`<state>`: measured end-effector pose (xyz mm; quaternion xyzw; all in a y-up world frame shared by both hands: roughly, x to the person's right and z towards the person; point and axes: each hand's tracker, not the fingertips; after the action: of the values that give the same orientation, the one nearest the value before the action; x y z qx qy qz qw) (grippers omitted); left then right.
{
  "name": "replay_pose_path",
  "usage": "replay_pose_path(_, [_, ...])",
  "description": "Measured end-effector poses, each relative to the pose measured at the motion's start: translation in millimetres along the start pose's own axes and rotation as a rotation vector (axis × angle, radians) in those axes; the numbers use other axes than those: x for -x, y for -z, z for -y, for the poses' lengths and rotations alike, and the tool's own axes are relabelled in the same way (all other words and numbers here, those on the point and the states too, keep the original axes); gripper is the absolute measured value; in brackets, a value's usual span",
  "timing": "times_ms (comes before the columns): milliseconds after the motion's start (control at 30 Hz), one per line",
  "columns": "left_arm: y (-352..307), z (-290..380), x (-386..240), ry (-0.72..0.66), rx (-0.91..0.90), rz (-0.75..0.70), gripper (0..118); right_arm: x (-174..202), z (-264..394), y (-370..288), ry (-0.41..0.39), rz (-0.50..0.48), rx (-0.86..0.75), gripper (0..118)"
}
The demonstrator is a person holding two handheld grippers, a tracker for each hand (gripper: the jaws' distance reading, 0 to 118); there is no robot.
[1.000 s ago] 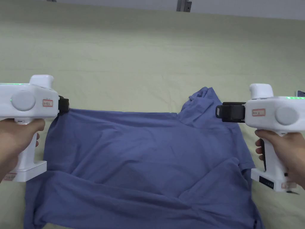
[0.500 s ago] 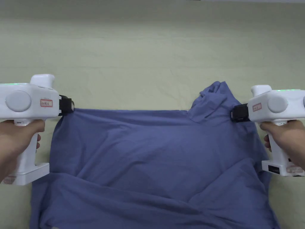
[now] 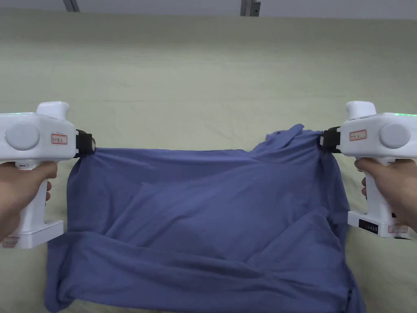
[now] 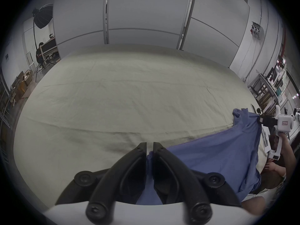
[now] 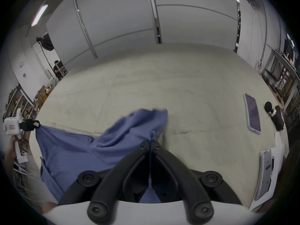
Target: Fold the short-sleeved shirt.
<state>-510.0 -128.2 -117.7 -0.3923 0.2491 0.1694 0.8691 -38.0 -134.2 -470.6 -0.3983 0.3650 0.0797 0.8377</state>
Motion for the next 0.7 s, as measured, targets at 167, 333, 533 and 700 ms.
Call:
replay_pose_path(167, [-44, 4, 5, 0.037, -0.044, 0.010, 7, 19, 13, -79, -0.052, 0.021, -0.080, 3])
replay_pose_path(333, [-115, 36, -3, 0.076, -0.123, 0.025, 7, 35, 55, -158, -0.055, 0.000, -0.157, 3])
replay_pose_path(533, [-162, 89, 1, 0.095, -0.149, 0.035, 7, 44, 130, -210, -0.053, -0.006, -0.172, 3])
replay_pose_path(700, [-162, 149, -2, 0.136, -0.135, 0.007, 7, 46, 186, -214, -0.051, 0.006, -0.135, 3])
